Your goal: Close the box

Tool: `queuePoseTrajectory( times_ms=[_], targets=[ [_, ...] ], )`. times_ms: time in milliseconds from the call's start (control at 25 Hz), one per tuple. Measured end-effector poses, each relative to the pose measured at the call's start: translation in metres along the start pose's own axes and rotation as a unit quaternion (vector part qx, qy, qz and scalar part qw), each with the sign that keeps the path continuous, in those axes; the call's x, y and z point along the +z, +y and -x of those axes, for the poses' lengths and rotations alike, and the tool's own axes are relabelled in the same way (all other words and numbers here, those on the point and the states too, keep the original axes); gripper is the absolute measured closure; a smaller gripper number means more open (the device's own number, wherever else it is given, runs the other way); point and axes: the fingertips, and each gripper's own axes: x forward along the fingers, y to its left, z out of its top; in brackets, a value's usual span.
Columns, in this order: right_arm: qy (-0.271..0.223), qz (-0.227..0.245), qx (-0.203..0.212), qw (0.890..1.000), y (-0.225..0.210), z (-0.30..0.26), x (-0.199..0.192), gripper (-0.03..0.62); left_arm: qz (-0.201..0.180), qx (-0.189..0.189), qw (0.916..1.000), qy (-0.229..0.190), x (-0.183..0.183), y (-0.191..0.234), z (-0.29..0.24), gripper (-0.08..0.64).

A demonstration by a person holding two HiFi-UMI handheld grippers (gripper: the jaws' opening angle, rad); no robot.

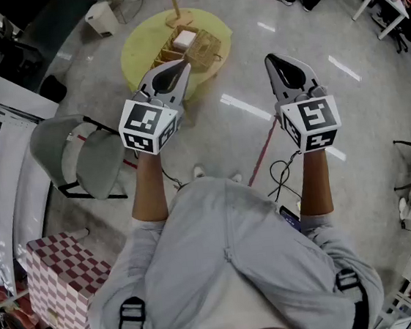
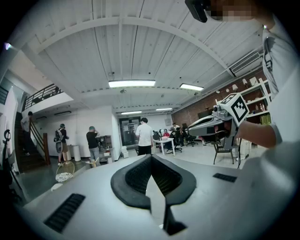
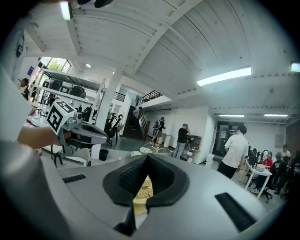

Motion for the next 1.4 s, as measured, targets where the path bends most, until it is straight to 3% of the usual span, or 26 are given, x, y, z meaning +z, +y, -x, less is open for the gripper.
queuePoseTrajectory(
  times_ms=[360, 760, 1040, 1400],
  targets=[
    [-0.029, -0.041, 0.020, 0.999, -0.013, -0.004, -0.007, 0.569, 0.019, 0.008, 0.9997, -0.012, 0.002, -0.004, -0.016, 0.531],
    [-0.022, -0.042, 0.079, 0.996, -0.011, -0.050, -0.014, 0.569, -0.011, 0.048, 0.9987, 0.013, -0.011, 0.031, -0.034, 0.531],
    [-0.006, -0.034, 0.072, 0.997, -0.029, -0.117, -0.025, 0.569, -0.013, 0.060, 0.9979, 0.017, -0.036, 0.094, -0.072, 0.531],
    [0.018, -0.012, 0.066, 0.998, -0.062, -0.241, -0.019, 0.569, -0.042, 0.074, 0.9959, 0.032, -0.055, 0.218, -0.147, 0.531]
  ],
)
